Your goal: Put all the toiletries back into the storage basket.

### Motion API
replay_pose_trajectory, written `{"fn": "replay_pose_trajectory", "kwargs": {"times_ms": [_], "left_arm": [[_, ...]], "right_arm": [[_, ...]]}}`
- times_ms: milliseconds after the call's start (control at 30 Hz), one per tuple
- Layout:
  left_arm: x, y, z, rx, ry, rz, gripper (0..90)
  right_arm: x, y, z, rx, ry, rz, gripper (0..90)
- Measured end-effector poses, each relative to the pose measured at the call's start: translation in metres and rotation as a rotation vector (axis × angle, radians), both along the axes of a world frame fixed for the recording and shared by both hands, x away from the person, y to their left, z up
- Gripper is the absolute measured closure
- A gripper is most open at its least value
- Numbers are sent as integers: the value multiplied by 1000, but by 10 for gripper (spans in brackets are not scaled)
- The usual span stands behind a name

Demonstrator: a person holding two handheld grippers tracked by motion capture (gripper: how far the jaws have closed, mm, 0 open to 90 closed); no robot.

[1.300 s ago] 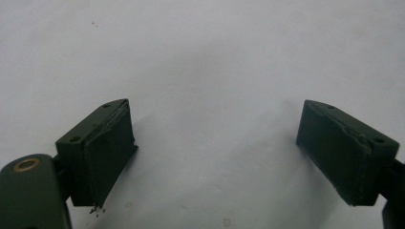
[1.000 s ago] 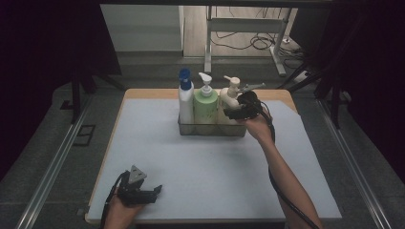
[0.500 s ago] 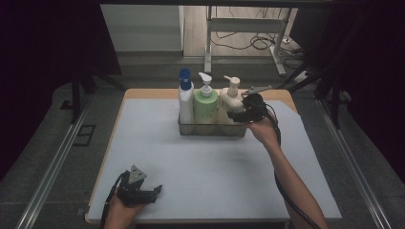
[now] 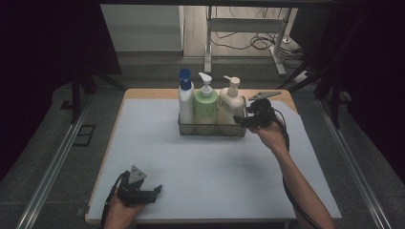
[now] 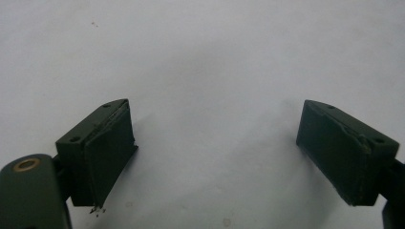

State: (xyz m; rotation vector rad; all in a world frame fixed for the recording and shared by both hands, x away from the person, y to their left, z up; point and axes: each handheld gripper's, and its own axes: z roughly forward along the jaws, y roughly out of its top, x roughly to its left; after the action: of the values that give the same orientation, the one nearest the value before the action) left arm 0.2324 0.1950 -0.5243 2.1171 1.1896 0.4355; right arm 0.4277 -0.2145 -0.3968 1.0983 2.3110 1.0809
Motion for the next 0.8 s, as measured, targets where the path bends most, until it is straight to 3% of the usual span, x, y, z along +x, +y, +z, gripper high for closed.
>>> {"fn": "replay_pose_trajectory", "kwargs": {"times_ms": [267, 500, 800], "left_arm": [[0, 0, 0, 0, 0, 0, 122], [0, 0, 0, 0, -1, 0, 122], [0, 0, 0, 0, -1, 0, 123]], "right_arm": [[-7, -10, -3, 3, 20, 4, 457], [-5, -22, -8, -5, 29, -42, 580], [8, -25, -16, -1, 35, -62, 861]]}}
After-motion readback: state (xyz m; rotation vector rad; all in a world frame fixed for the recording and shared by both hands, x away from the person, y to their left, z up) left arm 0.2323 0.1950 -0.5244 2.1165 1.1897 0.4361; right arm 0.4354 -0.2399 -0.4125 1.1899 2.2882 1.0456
